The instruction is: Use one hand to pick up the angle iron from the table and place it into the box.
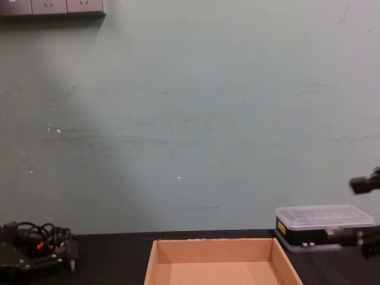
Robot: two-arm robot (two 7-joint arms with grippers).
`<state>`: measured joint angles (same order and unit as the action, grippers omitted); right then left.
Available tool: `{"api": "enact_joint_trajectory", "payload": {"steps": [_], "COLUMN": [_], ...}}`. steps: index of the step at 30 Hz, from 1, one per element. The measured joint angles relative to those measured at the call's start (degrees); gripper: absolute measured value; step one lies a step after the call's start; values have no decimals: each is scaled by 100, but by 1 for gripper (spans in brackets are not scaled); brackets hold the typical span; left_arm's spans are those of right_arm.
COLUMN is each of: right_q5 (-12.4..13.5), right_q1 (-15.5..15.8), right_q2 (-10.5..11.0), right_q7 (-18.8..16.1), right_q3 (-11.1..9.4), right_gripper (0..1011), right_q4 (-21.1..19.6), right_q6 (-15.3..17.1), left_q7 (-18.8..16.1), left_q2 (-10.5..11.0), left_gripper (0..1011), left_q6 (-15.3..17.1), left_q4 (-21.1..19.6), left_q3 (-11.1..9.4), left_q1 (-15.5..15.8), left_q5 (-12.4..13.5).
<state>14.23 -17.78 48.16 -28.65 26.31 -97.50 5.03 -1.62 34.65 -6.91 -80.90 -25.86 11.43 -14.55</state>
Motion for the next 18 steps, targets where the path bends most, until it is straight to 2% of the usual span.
{"api": "enact_joint_trajectory", "payload": {"steps": [2,5,7,8,12,13,18], "right_q5": [-87,-279,-341,-406,-511,-544,-588], "right_q1": [-167,-596,-755,-918,-1207,-1336,-1638], "right_q2": [24,47,38,24,-14,-35,-89], "right_q7": [-288,-1034,-1310,-1602,-2046,-2240,-2666], "right_q3": [120,425,538,658,883,996,1258], "right_gripper": [1004,1004,1004,1004,1004,1004,1004], "right_q4": [5,85,118,149,193,212,257], "right_q6": [89,238,281,311,356,378,434], "left_q7": [0,0,0,0,0,0,0], "left_q2": [0,0,0,0,0,0,0], "left_gripper": [1000,1000,1000,1000,1000,1000,1000], "left_q6": [0,0,0,0,0,0,0], "left_q4": [0,0,0,0,0,0,0], "left_q3": [0,0,0,0,0,0,0], "left_q1": [0,0,0,0,0,0,0], "left_q5": [0,0,0,0,0,0,0]}}
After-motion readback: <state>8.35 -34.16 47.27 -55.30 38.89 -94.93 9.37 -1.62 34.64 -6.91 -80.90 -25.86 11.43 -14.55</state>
